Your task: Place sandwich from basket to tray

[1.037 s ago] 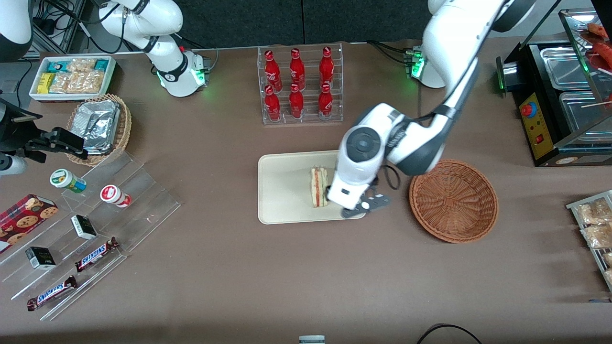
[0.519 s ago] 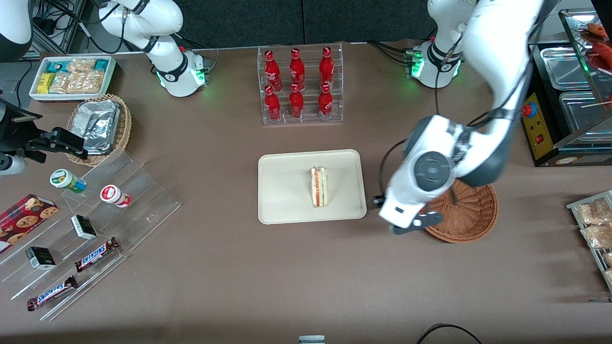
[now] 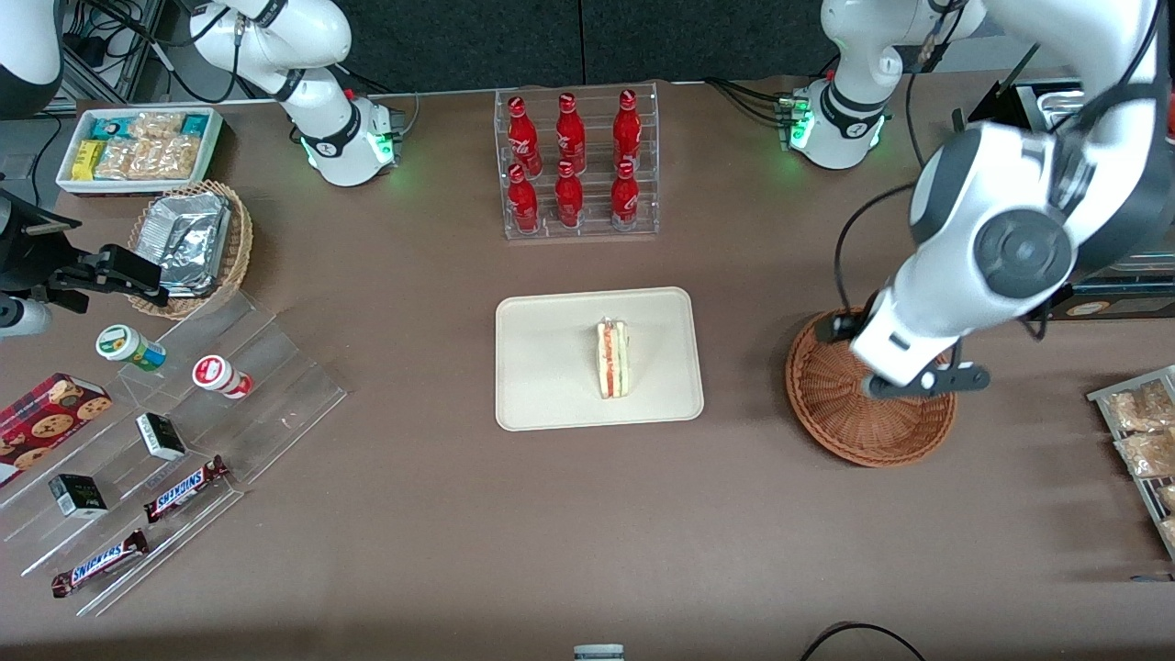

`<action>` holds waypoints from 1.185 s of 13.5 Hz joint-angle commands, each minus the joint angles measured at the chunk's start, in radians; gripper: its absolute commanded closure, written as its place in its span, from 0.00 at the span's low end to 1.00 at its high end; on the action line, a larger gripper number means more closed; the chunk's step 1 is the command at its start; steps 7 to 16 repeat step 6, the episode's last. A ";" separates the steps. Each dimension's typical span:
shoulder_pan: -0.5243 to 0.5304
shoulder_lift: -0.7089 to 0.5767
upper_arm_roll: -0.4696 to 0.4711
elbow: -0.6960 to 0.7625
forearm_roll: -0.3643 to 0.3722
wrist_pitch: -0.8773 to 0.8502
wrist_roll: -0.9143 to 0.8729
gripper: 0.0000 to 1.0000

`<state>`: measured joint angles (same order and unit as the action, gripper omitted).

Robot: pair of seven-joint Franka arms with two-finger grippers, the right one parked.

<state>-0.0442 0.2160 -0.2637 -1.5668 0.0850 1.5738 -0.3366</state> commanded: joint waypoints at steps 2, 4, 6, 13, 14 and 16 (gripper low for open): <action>0.043 -0.182 0.031 -0.064 -0.017 -0.102 0.068 0.00; 0.090 -0.220 0.035 -0.064 -0.045 -0.159 0.118 0.00; 0.121 -0.228 0.044 -0.064 -0.051 -0.176 0.192 0.00; 0.121 -0.228 0.044 -0.064 -0.051 -0.176 0.192 0.00; 0.121 -0.228 0.044 -0.064 -0.051 -0.176 0.192 0.00; 0.121 -0.228 0.044 -0.064 -0.051 -0.176 0.192 0.00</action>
